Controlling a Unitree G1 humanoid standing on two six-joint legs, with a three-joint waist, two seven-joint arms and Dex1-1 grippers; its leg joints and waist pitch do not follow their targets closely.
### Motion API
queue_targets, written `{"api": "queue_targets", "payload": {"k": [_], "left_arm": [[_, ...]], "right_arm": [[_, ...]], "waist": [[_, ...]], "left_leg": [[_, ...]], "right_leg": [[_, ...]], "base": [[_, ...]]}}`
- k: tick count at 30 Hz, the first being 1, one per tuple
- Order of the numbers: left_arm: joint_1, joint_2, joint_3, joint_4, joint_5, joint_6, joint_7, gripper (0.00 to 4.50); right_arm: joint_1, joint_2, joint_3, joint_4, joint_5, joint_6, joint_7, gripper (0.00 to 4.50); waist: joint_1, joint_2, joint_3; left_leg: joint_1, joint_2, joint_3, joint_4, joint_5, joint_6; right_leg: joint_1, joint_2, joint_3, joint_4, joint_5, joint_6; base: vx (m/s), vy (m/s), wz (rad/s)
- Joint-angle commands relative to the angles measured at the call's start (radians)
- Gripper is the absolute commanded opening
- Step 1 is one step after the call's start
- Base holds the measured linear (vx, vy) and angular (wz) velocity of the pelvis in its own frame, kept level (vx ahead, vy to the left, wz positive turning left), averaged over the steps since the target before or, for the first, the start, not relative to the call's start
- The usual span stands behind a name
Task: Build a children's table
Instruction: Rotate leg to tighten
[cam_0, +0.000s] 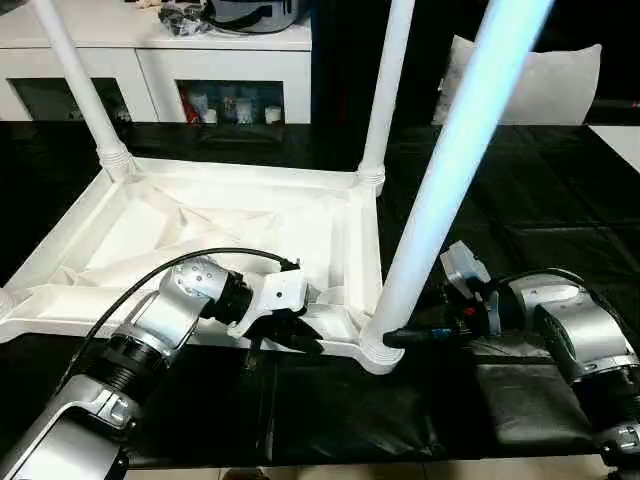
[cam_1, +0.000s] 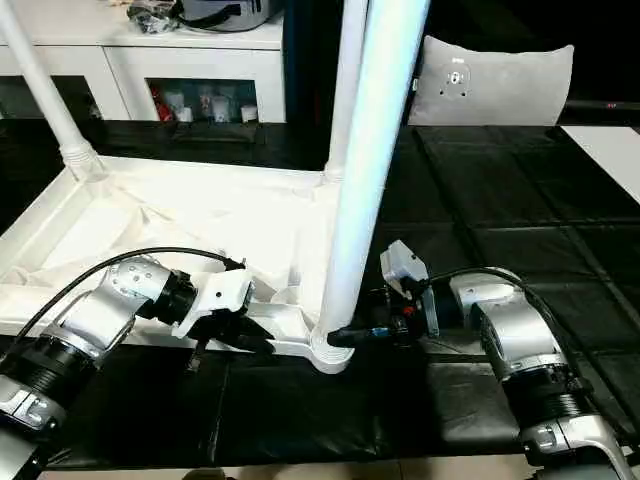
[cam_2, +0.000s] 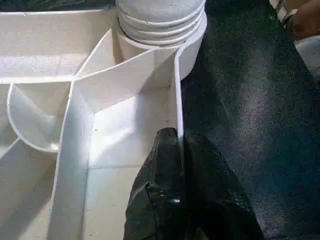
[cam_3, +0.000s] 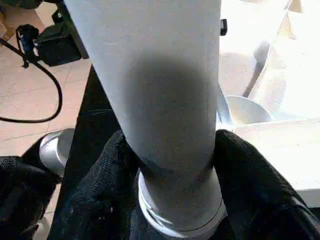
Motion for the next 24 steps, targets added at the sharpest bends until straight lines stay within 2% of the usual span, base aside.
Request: {"api": "queue_targets", "payload": {"k": [1,7,8,9,10,11,12,13,14,15,16,18,19,21,22,24], "left_arm": [[-0.024,-0.013,-0.018,-0.01,-0.008,-0.009,-0.028,0.0],[-0.015,-0.032,0.007,-0.02,-0.008,0.065,0.037,0.0],[-0.014,-0.048,0.022,-0.03,-0.013,0.113,0.077,0.0],[-0.014,-0.048,0.022,-0.03,-0.013,0.113,0.077,0.0],[-0.015,-0.065,0.036,-0.039,-0.016,0.155,0.115,0.0],[-0.019,-0.106,0.064,-0.055,-0.021,0.232,0.199,0.0],[-0.019,-0.109,0.067,-0.056,-0.021,0.238,0.205,0.0],[-0.023,-0.134,0.081,-0.062,-0.02,0.27,0.253,0.0],[-0.027,-0.153,0.091,-0.064,-0.017,0.29,0.291,0.0],[-0.031,-0.178,0.104,-0.067,-0.013,0.318,0.336,0.0],[-0.035,-0.197,0.113,-0.067,-0.008,0.338,0.371,0.0],[-0.037,-0.21,0.118,-0.067,-0.005,0.351,0.394,0.0],[-0.047,-0.25,0.137,-0.061,0.005,0.377,0.467,0.0],[-0.056,-0.282,0.153,-0.054,0.013,0.391,0.529,0.0],[-0.062,-0.323,0.172,-0.052,0.021,0.405,0.604,0.0],[-0.065,-0.355,0.185,-0.054,0.024,0.407,0.662,0.0]], "right_arm": [[0.004,-0.006,0.022,-0.013,0.013,0.013,0.031,2.02],[0.039,0.012,-0.007,-0.084,0.06,0.102,-0.017,1.95],[0.047,0.027,-0.017,-0.108,0.063,0.144,-0.075,1.95],[0.047,0.027,-0.017,-0.108,0.063,0.144,-0.075,1.94],[0.05,0.047,-0.028,-0.122,0.058,0.179,-0.141,1.94],[0.042,0.107,-0.052,-0.127,0.027,0.227,-0.3,1.94],[0.041,0.112,-0.054,-0.127,0.024,0.23,-0.312,1.94],[0.029,0.158,-0.075,-0.113,-0.003,0.243,-0.419,1.94],[0.02,0.191,-0.093,-0.1,-0.017,0.252,-0.492,1.94],[0.01,0.225,-0.108,-0.086,-0.042,0.255,-0.576,1.94],[0.002,0.25,-0.118,-0.076,-0.061,0.258,-0.638,1.94],[-0.002,0.264,-0.124,-0.069,-0.073,0.259,-0.676,1.94],[-0.016,0.307,-0.145,-0.056,-0.095,0.269,-0.789,1.94],[-0.029,0.341,-0.164,-0.044,-0.112,0.273,-0.88,1.93],[-0.045,0.383,-0.186,-0.024,-0.137,0.262,-0.995,1.93],[-0.054,0.406,-0.194,-0.011,-0.165,0.215,-1.065,1.93]], "waist": [[-0.005,-0.013,-0.074],[-0.002,-0.012,-0.074],[-0.001,-0.005,-0.074],[0.0,-0.01,-0.074],[-0.002,-0.01,-0.073],[-0.008,-0.006,-0.068],[-0.012,-0.006,-0.067],[-0.02,-0.009,-0.065],[-0.025,-0.006,-0.065],[-0.039,-0.008,-0.064],[-0.053,-0.003,-0.065],[-0.072,-0.003,-0.068],[-0.078,-0.001,-0.069],[-0.092,-0.002,-0.068],[-0.091,-0.002,-0.072],[-0.094,0.0,-0.073]], "left_leg": [[-0.004,0.011,0.013,-0.066,-0.106,0.07],[-0.003,0.012,0.013,-0.066,-0.101,0.07],[-0.002,0.012,0.013,-0.067,-0.102,0.068],[-0.004,0.011,0.012,-0.067,-0.098,0.064],[-0.004,0.01,0.012,-0.067,-0.103,0.06],[0.0,0.007,0.014,-0.068,-0.13,0.04],[0.002,0.003,0.013,-0.068,-0.142,0.033],[0.002,-0.003,0.013,-0.066,-0.163,0.021],[-0.001,-0.006,0.011,-0.066,-0.168,0.016],[-0.006,-0.008,0.008,-0.067,-0.184,0.013],[-0.002,-0.006,0.004,-0.067,-0.202,0.012],[-0.002,-0.009,0.002,-0.066,-0.207,0.021],[-0.004,-0.009,0.002,-0.067,-0.206,0.038],[-0.002,-0.008,0.004,-0.067,-0.191,0.034],[-0.002,-0.009,0.004,-0.067,-0.179,0.039],[-0.003,-0.006,0.005,-0.068,-0.153,0.043]], "right_leg": [[0.069,-0.059,0.059,-0.078,-0.375,-0.091],[0.069,-0.058,0.06,-0.077,-0.367,-0.092],[0.069,-0.058,0.06,-0.078,-0.369,-0.092],[0.07,-0.058,0.06,-0.078,-0.367,-0.089],[0.069,-0.058,0.059,-0.078,-0.376,-0.087],[0.065,-0.055,0.056,-0.089,-0.427,-0.072],[0.064,-0.056,0.051,-0.093,-0.454,-0.065],[0.064,-0.055,0.042,-0.102,-0.508,-0.04],[0.067,-0.056,0.04,-0.106,-0.527,-0.026],[0.071,-0.054,0.032,-0.113,-0.547,0.001],[0.069,-0.055,0.026,-0.118,-0.55,0.009],[0.074,-0.055,0.021,-0.123,-0.533,0.01],[0.077,-0.054,0.021,-0.125,-0.512,0.007],[0.07,-0.053,0.025,-0.122,-0.478,-0.021],[0.073,-0.055,0.028,-0.118,-0.465,-0.028],[0.072,-0.055,0.033,-0.113,-0.428,-0.048]], "base": [[0.0,0.0,0.0],[0.0,0.0,0.0],[0.0,0.0,0.0],[0.0,0.0,0.0],[0.0,0.0,0.0],[0.0,0.0,0.0],[0.0,0.0,0.0],[0.0,0.0,0.0],[0.0,0.0,0.0],[0.0,0.0,0.0],[0.0,0.0,0.0],[0.0,0.0,0.0],[0.0,0.0,0.0],[0.0,0.0,0.0],[0.0,0.0,0.0],[0.0,0.0,0.0]]}}
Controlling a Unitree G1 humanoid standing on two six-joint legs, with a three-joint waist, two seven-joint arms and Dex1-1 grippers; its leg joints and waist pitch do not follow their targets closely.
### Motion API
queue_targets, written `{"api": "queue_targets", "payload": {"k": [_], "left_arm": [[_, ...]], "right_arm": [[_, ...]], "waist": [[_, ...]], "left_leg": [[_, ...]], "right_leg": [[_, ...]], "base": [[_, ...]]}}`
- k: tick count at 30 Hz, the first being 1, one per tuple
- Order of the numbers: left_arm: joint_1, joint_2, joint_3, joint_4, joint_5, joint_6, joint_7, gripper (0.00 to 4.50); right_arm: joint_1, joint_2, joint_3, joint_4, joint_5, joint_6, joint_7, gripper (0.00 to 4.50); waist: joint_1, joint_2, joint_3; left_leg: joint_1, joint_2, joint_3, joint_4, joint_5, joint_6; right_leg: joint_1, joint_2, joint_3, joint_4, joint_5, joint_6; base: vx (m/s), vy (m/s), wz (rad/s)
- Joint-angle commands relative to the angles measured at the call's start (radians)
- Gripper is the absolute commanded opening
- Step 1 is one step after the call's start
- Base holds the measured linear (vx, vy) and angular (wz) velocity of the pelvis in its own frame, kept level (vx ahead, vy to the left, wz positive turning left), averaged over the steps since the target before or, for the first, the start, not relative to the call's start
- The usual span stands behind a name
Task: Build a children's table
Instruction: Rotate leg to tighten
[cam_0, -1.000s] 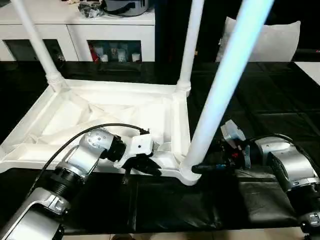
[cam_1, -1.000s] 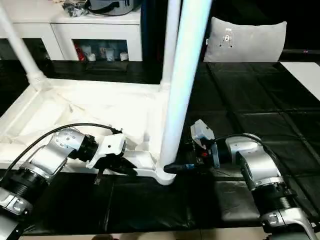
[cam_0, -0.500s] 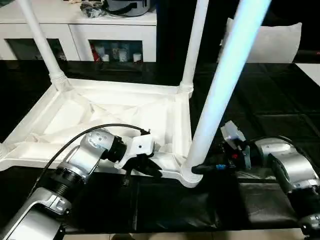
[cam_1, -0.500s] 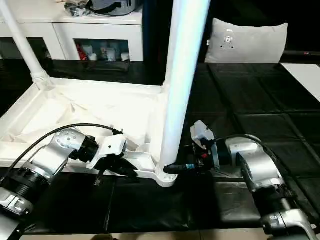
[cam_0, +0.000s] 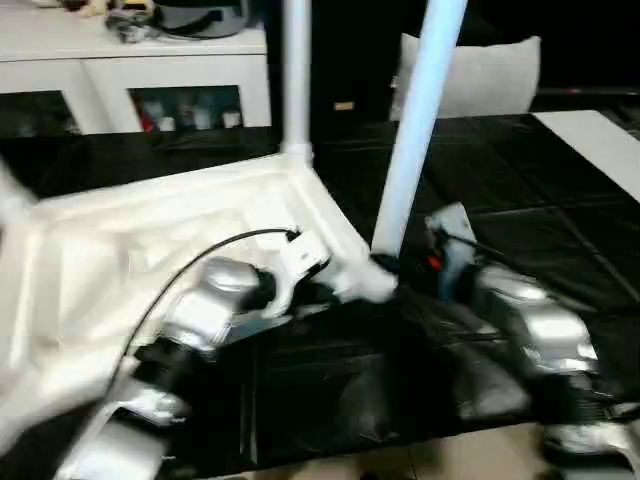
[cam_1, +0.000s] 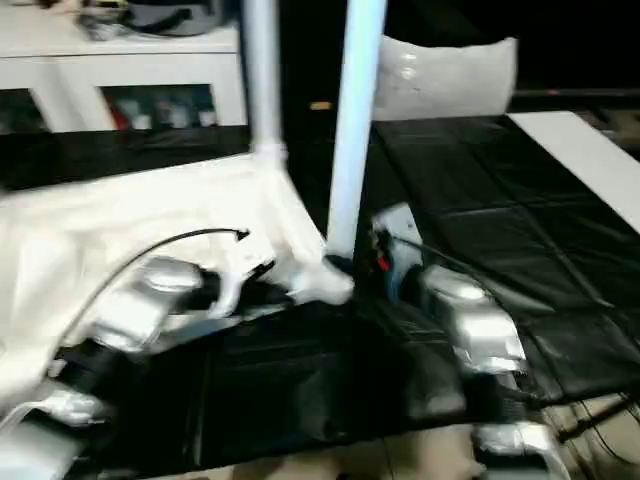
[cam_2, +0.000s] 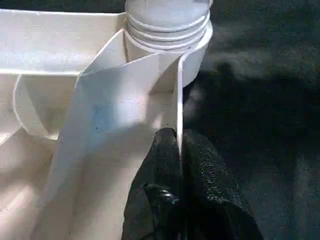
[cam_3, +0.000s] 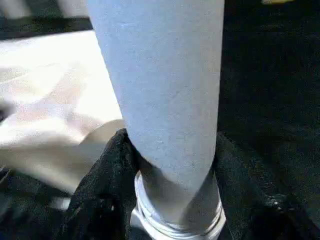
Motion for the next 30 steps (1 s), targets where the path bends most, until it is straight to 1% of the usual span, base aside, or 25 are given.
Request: {"api": "queue_targets", "payload": {"k": [1,2,3,4,5,6,7,8,9,10,12,14,15,17,18,19,20,21,22,24,25,27,28,29,30], "left_arm": [[-0.041,-0.056,0.01,-0.053,-0.032,-0.014,0.035,0.0],[-0.039,-0.059,0.007,-0.057,-0.03,-0.008,0.036,0.0],[-0.037,-0.059,0.003,-0.061,-0.027,-0.005,0.031,0.0],[-0.031,-0.052,-0.003,-0.072,-0.024,-0.002,0.024,0.0],[-0.031,-0.052,-0.003,-0.072,-0.024,-0.002,0.024,0.0],[-0.027,-0.042,-0.006,-0.079,-0.024,-0.004,0.017,0.0],[-0.024,-0.034,-0.007,-0.083,-0.023,-0.006,0.015,0.0],[-0.024,-0.032,-0.008,-0.082,-0.023,-0.008,0.014,0.0],[-0.023,-0.02,-0.013,-0.082,-0.023,-0.026,0.003,0.0],[-0.021,-0.016,-0.016,-0.083,-0.023,-0.032,-0.002,0.0],[-0.018,-0.008,-0.019,-0.086,-0.026,-0.039,-0.011,0.0],[-0.014,0.013,-0.02,-0.09,-0.036,-0.053,-0.049,0.0],[-0.014,0.017,-0.021,-0.09,-0.037,-0.058,-0.056,0.0],[-0.01,0.034,-0.029,-0.088,-0.039,-0.082,-0.088,0.0],[-0.01,0.034,-0.029,-0.088,-0.039,-0.082,-0.088,0.0],[-0.004,0.051,-0.04,-0.083,-0.043,-0.112,-0.124,0.0],[0.002,0.07,-0.053,-0.073,-0.044,-0.14,-0.161,0.0],[0.004,0.092,-0.068,-0.058,-0.044,-0.175,-0.203,0.0],[0.004,0.118,-0.084,-0.045,-0.039,-0.203,-0.245,0.0],[0.004,0.137,-0.096,-0.041,-0.039,-0.23,-0.28,0.0],[0.005,0.157,-0.106,-0.041,-0.043,-0.242,-0.323,0.0],[0.006,0.169,-0.112,-0.041,-0.043,-0.256,-0.344,0.0],[0.009,0.19,-0.125,-0.049,-0.048,-0.276,-0.393,0.0],[0.011,0.212,-0.139,-0.053,-0.048,-0.297,-0.435,0.0],[0.011,0.231,-0.152,-0.053,-0.046,-0.324,-0.475,0.0]], "right_arm": [[-0.014,0.03,0.018,0.038,-0.02,-0.026,-0.068,1.93],[-0.013,0.036,0.016,0.037,-0.018,-0.029,-0.067,1.93],[-0.009,0.041,0.013,0.034,-0.014,-0.036,-0.063,1.93],[-0.002,0.046,0.001,0.019,-0.002,-0.046,-0.06,2.48],[-0.002,0.046,0.001,0.019,-0.002,-0.046,-0.06,2.62],[0.002,0.047,-0.013,0.008,0.012,-0.051,-0.06,2.61],[0.005,0.048,-0.026,-0.001,0.024,-0.051,-0.059,2.68],[0.006,0.042,-0.027,-0.003,0.026,-0.055,-0.052,2.82],[0.009,0.023,-0.028,-0.005,0.029,-0.071,-0.03,2.97],[0.01,0.015,-0.026,-0.003,0.031,-0.079,-0.023,2.97],[0.014,-0.002,-0.022,-0.001,0.034,-0.094,-0.002,3.16],[0.02,-0.052,-0.024,-0.002,0.045,-0.101,0.073,3.39],[0.021,-0.06,-0.023,-0.002,0.046,-0.101,0.085,3.44],[0.027,-0.093,-0.021,-0.004,0.055,-0.103,0.137,3.5],[0.027,-0.093,-0.021,-0.004,0.055,-0.103,0.137,3.73],[0.029,-0.117,-0.022,-0.004,0.067,-0.099,0.181,3.83],[0.033,-0.153,-0.01,-0.004,0.079,-0.105,0.249,3.87],[0.042,-0.197,0.015,-0.004,0.084,-0.124,0.339,3.93],[0.053,-0.242,0.045,0.002,0.087,-0.155,0.442,3.93],[0.057,-0.267,0.057,0.01,0.091,-0.171,0.497,3.93],[0.058,-0.29,0.068,0.013,0.102,-0.179,0.554,3.93],[0.06,-0.301,0.075,0.012,0.107,-0.185,0.584,3.93],[0.061,-0.315,0.085,0.011,0.112,-0.197,0.627,3.93],[0.061,-0.326,0.095,0.011,0.119,-0.204,0.669,3.93],[0.061,-0.335,0.105,0.012,0.127,-0.205,0.71,3.93]], "waist": [[0.013,0.0,-0.078],[0.013,-0.002,-0.078],[0.015,-0.001,-0.08],[0.017,-0.001,-0.083],[0.017,-0.002,-0.085],[0.021,-0.002,-0.087],[0.025,0.0,-0.089],[0.026,0.0,-0.089],[0.026,0.009,-0.088],[0.027,0.007,-0.086],[0.03,0.008,-0.083],[0.034,0.006,-0.081],[0.038,0.006,-0.079],[0.043,0.004,-0.078],[0.045,0.004,-0.079],[0.047,0.002,-0.079],[0.047,0.001,-0.079],[0.048,0.002,-0.078],[0.051,0.003,-0.079],[0.054,0.002,-0.077],[0.055,0.003,-0.077],[0.059,0.005,-0.076],[0.064,0.003,-0.077],[0.065,0.004,-0.077],[0.066,0.003,-0.078]], "left_leg": [[-0.006,0.0,0.007,-0.065,-0.13,0.056],[-0.009,0.0,0.007,-0.065,-0.116,0.061],[-0.012,0.003,0.006,-0.065,-0.088,0.072],[-0.014,0.005,0.005,-0.063,-0.055,0.082],[-0.016,0.005,0.005,-0.062,-0.034,0.087],[-0.018,0.004,0.007,-0.059,0.001,0.1],[-0.016,0.006,0.007,-0.058,0.026,0.113],[-0.016,0.006,0.008,-0.057,0.036,0.118],[-0.015,0.007,0.008,-0.056,0.041,0.127],[-0.015,0.006,0.009,-0.057,0.022,0.128],[-0.013,0.006,0.012,-0.06,-0.014,0.12],[-0.011,0.005,0.014,-0.061,-0.046,0.108],[-0.009,0.005,0.014,-0.063,-0.061,0.103],[-0.007,0.007,0.014,-0.064,-0.075,0.095],[-0.008,0.006,0.015,-0.064,-0.079,0.091],[-0.009,0.006,0.014,-0.064,-0.078,0.092],[-0.009,0.006,0.014,-0.064,-0.081,0.093],[-0.009,0.007,0.014,-0.064,-0.088,0.095],[-0.006,0.007,0.014,-0.063,-0.1,0.101],[-0.008,0.01,0.015,-0.064,-0.107,0.106],[-0.008,0.009,0.014,-0.064,-0.11,0.103],[-0.004,0.012,0.015,-0.064,-0.117,0.099],[-0.003,0.013,0.014,-0.064,-0.118,0.098],[-0.001,0.015,0.014,-0.064,-0.117,0.097],[-0.003,0.017,0.014,-0.065,-0.116,0.099]], "right_leg": [[0.066,-0.056,0.047,-0.086,-0.386,-0.066],[0.068,-0.056,0.05,-0.081,-0.36,-0.073],[0.072,-0.056,0.054,-0.071,-0.307,-0.093],[0.073,-0.056,0.059,-0.058,-0.245,-0.115],[0.076,-0.056,0.061,-0.051,-0.207,-0.127],[0.076,-0.055,0.063,-0.043,-0.149,-0.146],[0.074,-0.056,0.066,-0.036,-0.109,-0.167],[0.074,-0.055,0.067,-0.034,-0.091,-0.175],[0.072,-0.053,0.066,-0.034,-0.076,-0.186],[0.075,-0.053,0.065,-0.036,-0.087,-0.188],[0.075,-0.055,0.066,-0.042,-0.131,-0.182],[0.076,-0.056,0.066,-0.05,-0.181,-0.167],[0.075,-0.056,0.066,-0.054,-0.212,-0.154],[0.073,-0.055,0.066,-0.058,-0.24,-0.14],[0.073,-0.055,0.066,-0.057,-0.247,-0.135],[0.074,-0.055,0.065,-0.058,-0.251,-0.131],[0.074,-0.055,0.065,-0.058,-0.252,-0.129],[0.073,-0.055,0.065,-0.06,-0.261,-0.127],[0.072,-0.054,0.065,-0.061,-0.266,-0.125],[0.072,-0.055,0.066,-0.061,-0.27,-0.124],[0.071,-0.055,0.064,-0.062,-0.283,-0.124],[0.067,-0.056,0.065,-0.063,-0.298,-0.129],[0.067,-0.056,0.064,-0.063,-0.299,-0.132],[0.066,-0.056,0.066,-0.061,-0.291,-0.136],[0.066,-0.055,0.067,-0.057,-0.276,-0.142]], "base": [[0.0,0.0,0.0],[0.0,0.0,0.0],[0.0,0.0,0.0],[0.054,-0.014,0.01],[0.0,0.0,0.0],[0.0,0.0,0.0],[0.0,0.0,0.0],[0.0,0.0,0.0],[0.0,0.0,0.0],[0.0,0.0,0.0],[0.0,0.0,0.0],[0.0,0.0,0.0],[0.0,0.0,0.0],[0.0,0.0,0.0],[0.0,0.0,0.0],[0.0,0.0,0.0],[0.0,0.0,0.0],[0.0,0.0,0.0],[0.0,0.0,0.0],[0.0,0.0,0.0],[0.0,0.0,0.0],[0.0,0.0,0.0],[0.0,0.0,0.0],[0.0,0.0,0.0],[0.0,0.0,0.0]]}}
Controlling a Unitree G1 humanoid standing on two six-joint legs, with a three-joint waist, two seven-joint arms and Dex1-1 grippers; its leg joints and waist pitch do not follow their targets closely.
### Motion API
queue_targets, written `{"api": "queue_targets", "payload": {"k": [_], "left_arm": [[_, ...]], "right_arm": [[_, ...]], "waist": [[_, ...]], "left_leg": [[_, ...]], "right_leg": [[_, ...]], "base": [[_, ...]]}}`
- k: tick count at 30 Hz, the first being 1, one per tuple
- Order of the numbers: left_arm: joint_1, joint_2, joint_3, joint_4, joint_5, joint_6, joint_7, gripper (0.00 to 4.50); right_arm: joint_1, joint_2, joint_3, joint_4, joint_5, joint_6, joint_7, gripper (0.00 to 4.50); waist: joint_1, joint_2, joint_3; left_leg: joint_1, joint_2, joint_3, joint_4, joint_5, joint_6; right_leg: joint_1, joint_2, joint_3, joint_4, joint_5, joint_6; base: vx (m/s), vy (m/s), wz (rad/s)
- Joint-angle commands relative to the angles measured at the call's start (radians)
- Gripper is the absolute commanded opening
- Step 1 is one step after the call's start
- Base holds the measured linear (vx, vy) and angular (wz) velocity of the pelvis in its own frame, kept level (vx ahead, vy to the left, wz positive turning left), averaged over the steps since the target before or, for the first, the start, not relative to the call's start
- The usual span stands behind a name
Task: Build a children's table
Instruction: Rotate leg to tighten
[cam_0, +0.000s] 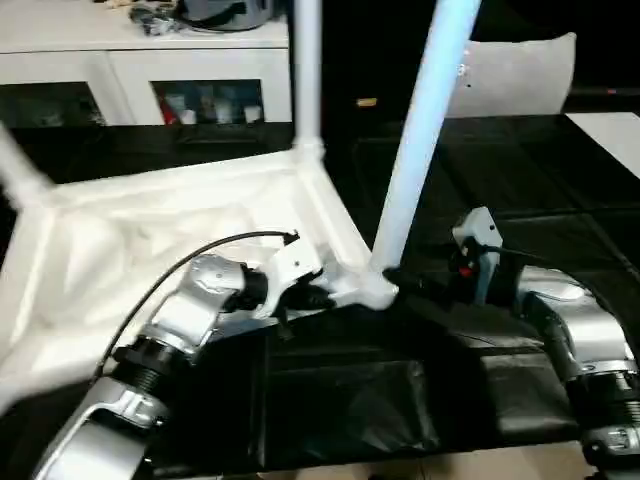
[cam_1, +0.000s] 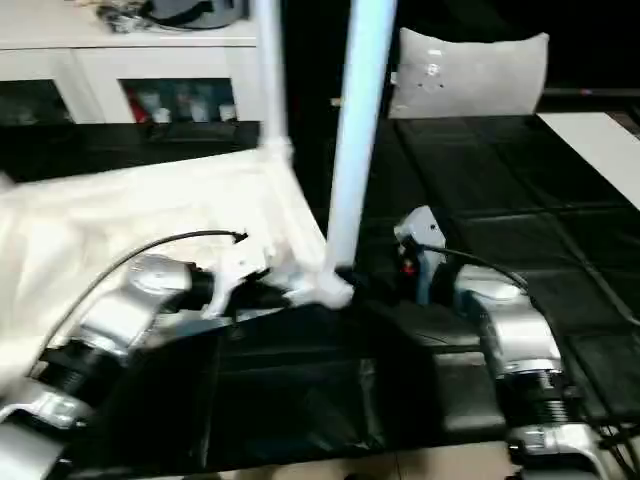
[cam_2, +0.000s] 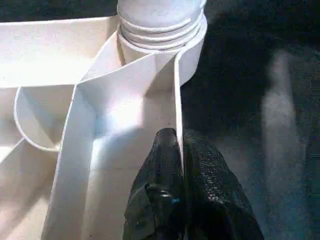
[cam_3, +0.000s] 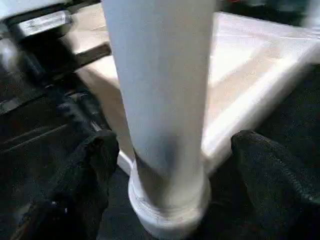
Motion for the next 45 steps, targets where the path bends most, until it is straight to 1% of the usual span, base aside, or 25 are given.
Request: {"api": "queue_targets", "payload": {"k": [1,3,4,6,8,10,11,12,13,17,20,28,30,32,34,35,36,37,38,39,40,41,43,44,45], "left_arm": [[-0.013,0.017,-0.044,-0.034,-0.016,-0.067,-0.104,0.0],[-0.015,0.023,-0.048,-0.026,-0.017,-0.086,-0.12,0.0],[-0.019,0.047,-0.066,-0.012,-0.015,-0.128,-0.177,0.0],[-0.02,0.06,-0.075,-0.007,-0.013,-0.146,-0.211,0.0],[-0.022,0.068,-0.081,-0.006,-0.01,-0.156,-0.232,0.0],[-0.028,0.074,-0.088,-0.002,-0.015,-0.168,-0.256,0.0],[-0.034,0.076,-0.09,0.005,-0.018,-0.177,-0.268,0.0],[-0.034,0.076,-0.09,0.005,-0.018,-0.177,-0.268,0.0],[-0.038,0.075,-0.091,0.011,-0.017,-0.183,-0.271,0.0],[-0.046,0.07,-0.089,0.032,-0.016,-0.203,-0.279,0.0],[-0.048,0.066,-0.087,0.042,-0.014,-0.209,-0.279,0.0],[-0.046,0.06,-0.081,0.057,-0.02,-0.208,-0.265,0.0],[-0.039,0.051,-0.068,0.05,-0.034,-0.185,-0.253,0.0],[-0.036,0.046,-0.062,0.048,-0.041,-0.174,-0.248,0.0],[-0.027,0.022,-0.042,0.026,-0.056,-0.119,-0.208,0.0],[-0.024,0.013,-0.035,0.017,-0.061,-0.098,-0.19,0.0],[-0.02,-0.003,-0.025,0.002,-0.064,-0.061,-0.156,0.0],[-0.02,-0.004,-0.024,0.001,-0.064,-0.056,-0.152,0.0],[-0.018,-0.028,-0.013,-0.013,-0.065,-0.019,-0.107,0.0],[-0.018,-0.028,-0.013,-0.013,-0.065,-0.019,-0.107,0.0],[-0.021,-0.075,0.004,-0.027,-0.057,0.05,-0.016,0.0],[-0.021,-0.075,0.004,-0.027,-0.057,0.05,-0.016,0.0],[-0.028,-0.114,0.018,-0.029,-0.051,0.095,0.053,0.0],[-0.034,-0.137,0.028,-0.026,-0.047,0.117,0.092,0.0],[-0.039,-0.16,0.039,-0.025,-0.043,0.142,0.129,0.0]], "right_arm": [[0.003,-0.022,0.02,-0.006,0.027,-0.013,0.079,3.93],[0.001,-0.028,0.026,0.001,0.033,-0.017,0.101,3.93],[-0.001,-0.042,0.056,0.005,0.041,-0.016,0.174,3.93],[-0.001,-0.047,0.07,0.006,0.046,-0.014,0.214,3.93],[-0.001,-0.051,0.084,0.005,0.048,-0.01,0.245,3.59],[-0.001,-0.061,0.106,0.002,0.046,-0.008,0.282,3.57],[0.001,-0.071,0.127,-0.005,0.04,-0.004,0.313,3.43],[0.001,-0.071,0.127,-0.005,0.04,-0.004,0.313,3.43],[0.003,-0.075,0.137,-0.01,0.039,-0.004,0.325,3.28],[0.003,-0.076,0.149,-0.013,0.043,0.0,0.347,2.96],[0.005,-0.076,0.156,-0.017,0.042,0.002,0.355,2.61],[0.021,-0.074,0.169,-0.035,0.051,0.023,0.357,2.12],[0.041,-0.065,0.163,-0.064,0.066,0.054,0.336,2.07],[0.048,-0.059,0.158,-0.077,0.074,0.075,0.319,2.05],[0.066,-0.032,0.14,-0.114,0.085,0.141,0.234,2.04],[0.069,-0.018,0.133,-0.122,0.08,0.155,0.193,2.04],[0.069,0.014,0.12,-0.127,0.061,0.168,0.109,2.04],[0.069,0.018,0.119,-0.127,0.057,0.168,0.098,2.04],[0.063,0.058,0.104,-0.125,0.038,0.19,0.009,2.04],[0.063,0.058,0.104,-0.125,0.038,0.19,0.009,2.04],[0.041,0.15,0.052,-0.102,0.023,0.223,-0.164,2.03],[0.041,0.15,0.052,-0.102,0.023,0.223,-0.164,2.03],[0.023,0.203,0.028,-0.076,-0.001,0.22,-0.273,2.01],[0.016,0.226,0.021,-0.063,-0.013,0.215,-0.321,2.01],[0.01,0.248,0.01,-0.055,-0.024,0.224,-0.382,2.01]], "waist": [[0.001,-0.002,-0.078],[0.005,-0.003,-0.078],[0.011,-0.006,-0.078],[0.015,-0.006,-0.077],[0.019,-0.005,-0.076],[0.022,-0.008,-0.076],[0.023,-0.009,-0.076],[0.023,-0.009,-0.076],[0.023,-0.011,-0.076],[0.023,-0.014,-0.076],[0.024,-0.015,-0.077],[0.026,-0.017,-0.076],[0.027,-0.016,-0.077],[0.026,-0.014,-0.078],[0.025,-0.013,-0.074],[0.024,-0.011,-0.074],[0.02,-0.011,-0.072],[0.015,-0.011,-0.069],[0.007,-0.012,-0.064],[0.007,-0.012,-0.064],[-0.01,-0.009,-0.06],[-0.018,-0.011,-0.058],[-0.05,-0.01,-0.059],[-0.055,-0.005,-0.06],[-0.072,0.002,-0.066]], "left_leg": [[0.0,0.015,0.01,-0.064,-0.111,0.095],[0.001,0.016,0.011,-0.063,-0.105,0.09],[0.001,0.014,0.011,-0.062,-0.112,0.09],[0.0,0.014,0.012,-0.064,-0.117,0.089],[0.002,0.016,0.013,-0.064,-0.12,0.084],[0.003,0.016,0.012,-0.065,-0.12,0.078],[0.002,0.015,0.013,-0.064,-0.122,0.076],[0.002,0.015,0.013,-0.064,-0.122,0.075],[0.001,0.016,0.012,-0.064,-0.118,0.073],[0.0,0.012,0.013,-0.063,-0.113,0.074],[-0.001,0.013,0.013,-0.063,-0.099,0.073],[-0.001,0.013,0.014,-0.063,-0.103,0.071],[-0.001,0.013,0.013,-0.063,-0.099,0.07],[-0.001,0.014,0.012,-0.064,-0.093,0.069],[0.001,0.012,0.015,-0.065,-0.109,0.065],[0.002,0.012,0.014,-0.066,-0.114,0.061],[0.001,0.01,0.013,-0.067,-0.129,0.048],[0.005,0.005,0.012,-0.067,-0.159,0.038],[0.006,-0.001,0.013,-0.065,-0.185,0.028],[0.006,-0.001,0.013,-0.065,-0.185,0.028],[0.014,-0.007,0.011,-0.061,-0.231,0.02],[0.016,-0.008,0.009,-0.061,-0.24,0.018],[0.011,-0.012,0.001,-0.054,-0.286,0.018],[0.015,-0.01,0.0,-0.053,-0.294,0.021],[0.014,0.002,-0.006,-0.061,-0.296,0.028]], "right_leg": [[0.073,-0.056,0.06,-0.057,-0.264,-0.149],[0.072,-0.057,0.061,-0.056,-0.255,-0.157],[0.074,-0.058,0.059,-0.057,-0.277,-0.153],[0.074,-0.059,0.06,-0.06,-0.304,-0.139],[0.071,-0.059,0.061,-0.062,-0.316,-0.136],[0.07,-0.058,0.06,-0.061,-0.326,-0.133],[0.071,-0.058,0.06,-0.063,-0.336,-0.128],[0.071,-0.059,0.061,-0.062,-0.337,-0.127],[0.071,-0.059,0.061,-0.062,-0.338,-0.125],[0.071,-0.059,0.059,-0.065,-0.359,-0.111],[0.071,-0.059,0.059,-0.063,-0.355,-0.105],[0.07,-0.059,0.059,-0.067,-0.377,-0.092],[0.071,-0.058,0.06,-0.067,-0.371,-0.089],[0.071,-0.057,0.059,-0.063,-0.354,-0.095],[0.069,-0.057,0.059,-0.071,-0.379,-0.089],[0.069,-0.058,0.058,-0.071,-0.39,-0.088],[0.07,-0.058,0.055,-0.075,-0.418,-0.077],[0.068,-0.057,0.048,-0.086,-0.47,-0.059],[0.067,-0.056,0.041,-0.095,-0.527,-0.034],[0.067,-0.056,0.041,-0.095,-0.527,-0.034],[0.064,-0.055,0.028,-0.115,-0.604,0.01],[0.063,-0.055,0.021,-0.122,-0.615,0.017],[0.072,-0.051,-0.009,-0.141,-0.651,0.072],[0.072,-0.052,-0.013,-0.144,-0.645,0.075],[0.081,-0.058,-0.014,-0.14,-0.58,0.051]], "base": [[0.0,0.0,0.0],[0.0,0.0,0.0],[0.0,0.0,0.0],[0.0,0.0,0.0],[0.0,0.0,0.0],[0.0,0.0,0.0],[0.0,0.0,0.0],[0.0,0.0,0.0],[0.0,0.0,0.0],[0.0,0.0,0.0],[0.0,0.0,0.0],[0.0,0.0,0.0],[0.0,0.0,0.0],[0.0,0.0,0.0],[0.0,0.0,0.0],[0.0,0.0,0.0],[0.0,0.0,0.0],[0.0,0.0,0.0],[0.0,0.0,0.0],[0.0,0.0,0.0],[0.0,0.0,0.0],[0.0,0.0,0.0],[0.0,0.0,0.0],[0.0,0.0,0.0],[0.0,0.0,0.0]]}}
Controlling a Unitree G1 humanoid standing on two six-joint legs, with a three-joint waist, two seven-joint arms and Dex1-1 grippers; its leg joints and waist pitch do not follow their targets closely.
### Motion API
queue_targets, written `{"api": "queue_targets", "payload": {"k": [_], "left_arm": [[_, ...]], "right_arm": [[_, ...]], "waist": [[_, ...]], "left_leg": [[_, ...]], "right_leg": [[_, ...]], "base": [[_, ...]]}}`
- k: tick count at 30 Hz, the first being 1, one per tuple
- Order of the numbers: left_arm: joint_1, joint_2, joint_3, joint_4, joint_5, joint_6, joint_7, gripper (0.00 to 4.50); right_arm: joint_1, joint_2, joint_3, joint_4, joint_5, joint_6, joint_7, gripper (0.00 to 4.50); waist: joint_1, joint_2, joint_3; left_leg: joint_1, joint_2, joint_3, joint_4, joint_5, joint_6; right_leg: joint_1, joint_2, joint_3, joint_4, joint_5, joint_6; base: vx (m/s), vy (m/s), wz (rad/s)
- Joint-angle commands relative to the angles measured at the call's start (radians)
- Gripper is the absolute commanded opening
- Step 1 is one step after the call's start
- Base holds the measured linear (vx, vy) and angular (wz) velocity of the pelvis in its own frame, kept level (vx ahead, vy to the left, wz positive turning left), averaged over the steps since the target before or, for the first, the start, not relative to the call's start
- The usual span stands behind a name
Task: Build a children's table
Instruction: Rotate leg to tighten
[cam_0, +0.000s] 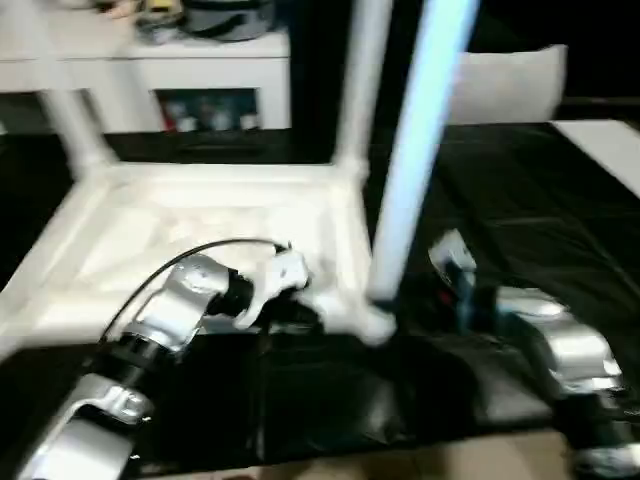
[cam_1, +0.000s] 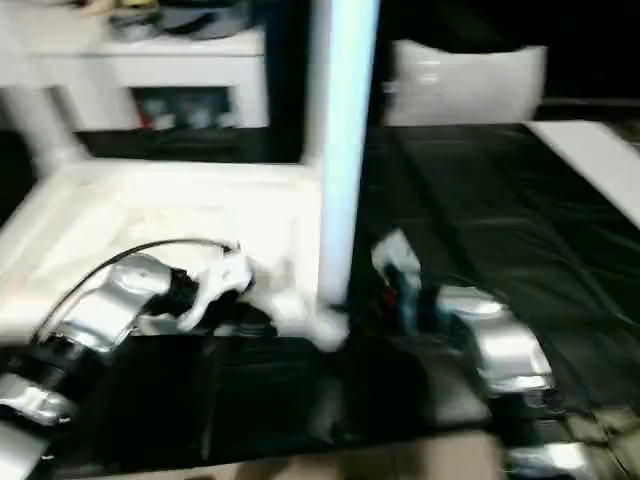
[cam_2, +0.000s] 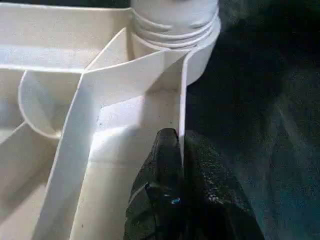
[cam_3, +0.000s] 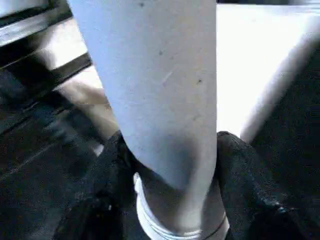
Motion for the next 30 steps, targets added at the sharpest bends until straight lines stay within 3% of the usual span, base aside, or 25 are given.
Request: {"api": "queue_targets", "payload": {"k": [1,2,3,4,5,6,8,12,14,16,17,19,21,23,25,30], "left_arm": [[-0.035,-0.112,0.004,-0.066,-0.042,0.043,0.083,0.0],[-0.037,-0.119,0.008,-0.065,-0.041,0.048,0.098,0.0],[-0.052,-0.161,0.032,-0.056,-0.032,0.083,0.189,0.0],[-0.052,-0.161,0.032,-0.056,-0.032,0.083,0.189,0.0],[-0.063,-0.203,0.054,-0.046,-0.028,0.087,0.272,0.0],[-0.067,-0.218,0.062,-0.044,-0.026,0.09,0.303,0.0],[-0.066,-0.24,0.058,-0.055,-0.017,0.094,0.324,0.0],[-0.052,-0.211,0.026,-0.084,0.014,0.089,0.287,0.0],[-0.04,-0.186,0.02,-0.1,0.013,0.091,0.268,0.0],[-0.036,-0.175,0.019,-0.105,0.008,0.089,0.262,0.0],[-0.028,-0.159,0.017,-0.11,0.003,0.083,0.245,0.0],[-0.019,-0.14,0.013,-0.114,0.001,0.065,0.22,0.0],[-0.009,-0.116,0.011,-0.116,-0.005,0.054,0.18,0.0],[-0.002,-0.087,0.007,-0.113,-0.011,0.029,0.134,0.0],[0.006,-0.037,-0.001,-0.103,-0.017,-0.009,0.063,0.0],[0.009,0.03,-0.026,-0.089,-0.022,-0.071,-0.044,0.0]], "right_arm": [[-0.043,0.088,0.033,0.033,-0.017,0.028,-0.147,2.01],[-0.046,0.095,0.028,0.038,-0.02,0.029,-0.166,2.0],[-0.065,0.136,0.001,0.069,-0.036,0.034,-0.277,2.0],[-0.065,0.136,0.001,0.069,-0.036,0.034,-0.277,2.0],[-0.087,0.166,-0.025,0.11,-0.034,0.0,-0.334,2.0],[-0.095,0.179,-0.036,0.122,-0.034,-0.011,-0.354,2.0],[-0.109,0.192,-0.045,0.144,-0.048,-0.062,-0.37,2.55],[-0.113,0.185,-0.059,0.143,-0.048,-0.071,-0.363,2.89],[-0.104,0.161,-0.055,0.136,-0.053,-0.093,-0.344,3.12],[-0.1,0.147,-0.055,0.134,-0.057,-0.109,-0.337,3.22],[-0.09,0.123,-0.057,0.127,-0.051,-0.137,-0.3,3.48],[-0.079,0.098,-0.063,0.117,-0.04,-0.159,-0.255,3.56],[-0.064,0.061,-0.062,0.1,-0.022,-0.175,-0.173,3.68],[-0.05,0.016,-0.055,0.086,-0.01,-0.188,-0.096,3.91],[-0.022,-0.066,-0.022,0.053,0.012,-0.203,0.067,4.06],[0.003,-0.148,0.025,0.009,0.056,-0.174,0.253,4.23]], "waist": [[-0.012,0.007,-0.063],[-0.02,0.005,-0.06],[-0.029,0.005,-0.058],[-0.038,0.002,-0.059],[-0.039,0.006,-0.062],[-0.046,0.005,-0.063],[-0.042,0.005,-0.067],[-0.029,-0.002,-0.076],[-0.007,0.001,-0.091],[0.0,0.001,-0.092],[0.014,0.001,-0.092],[0.025,0.0,-0.091],[0.032,-0.002,-0.086],[0.046,0.001,-0.079],[0.056,0.005,-0.078],[0.057,0.01,-0.068]], "left_leg": [[-0.01,0.005,-0.009,-0.07,-0.314,0.036],[-0.012,0.008,-0.01,-0.074,-0.326,0.037],[-0.007,0.004,-0.01,-0.07,-0.348,0.036],[0.004,-0.007,-0.006,-0.061,-0.346,0.035],[0.007,-0.013,-0.005,-0.059,-0.334,0.039],[-0.004,-0.01,-0.005,-0.062,-0.307,0.05],[-0.01,-0.006,-0.005,-0.067,-0.269,0.062],[-0.025,-0.006,-0.001,-0.069,-0.152,0.083],[-0.033,-0.002,0.001,-0.057,0.013,0.117],[-0.038,-0.004,0.002,-0.05,0.072,0.141],[-0.041,-0.007,0.005,-0.044,0.103,0.166],[-0.042,-0.009,0.008,-0.043,0.065,0.173],[-0.042,-0.011,0.012,-0.044,0.025,0.159],[-0.037,-0.008,0.015,-0.05,-0.038,0.138],[-0.033,-0.006,0.014,-0.052,-0.074,0.12],[-0.022,-0.01,0.014,-0.058,-0.162,0.091]], "right_leg": [[0.069,-0.057,0.012,-0.106,-0.54,0.038],[0.069,-0.055,0.013,-0.106,-0.532,0.037],[0.066,-0.056,0.008,-0.113,-0.551,0.04],[0.057,-0.058,0.005,-0.122,-0.567,0.036],[0.057,-0.061,0.007,-0.119,-0.557,0.027],[0.061,-0.063,0.012,-0.112,-0.529,0.007],[0.065,-0.063,0.023,-0.101,-0.471,-0.018],[0.069,-0.063,0.049,-0.07,-0.359,-0.081],[0.068,-0.061,0.07,-0.023,-0.145,-0.158],[0.066,-0.058,0.074,-0.008,-0.063,-0.18],[0.063,-0.06,0.078,0.003,0.0,-0.207],[0.065,-0.06,0.077,-0.001,-0.033,-0.199],[0.062,-0.057,0.077,-0.01,-0.093,-0.179],[0.06,-0.055,0.074,-0.027,-0.22,-0.131],[0.058,-0.052,0.072,-0.035,-0.286,-0.098],[0.049,-0.047,0.061,-0.06,-0.435,-0.041]], "base": [[0.0,0.0,0.0],[0.0,0.0,0.0],[0.0,0.0,0.0],[0.0,0.0,0.0],[0.0,0.0,0.0],[0.0,0.0,0.0],[0.0,0.0,0.0],[0.025,-0.015,0.02],[0.027,-0.017,0.02],[0.0,0.0,0.0],[0.0,0.0,0.0],[0.0,0.0,0.0],[0.0,0.0,0.0],[0.0,0.0,0.0],[0.0,0.0,0.0],[0.0,0.0,0.0]]}}
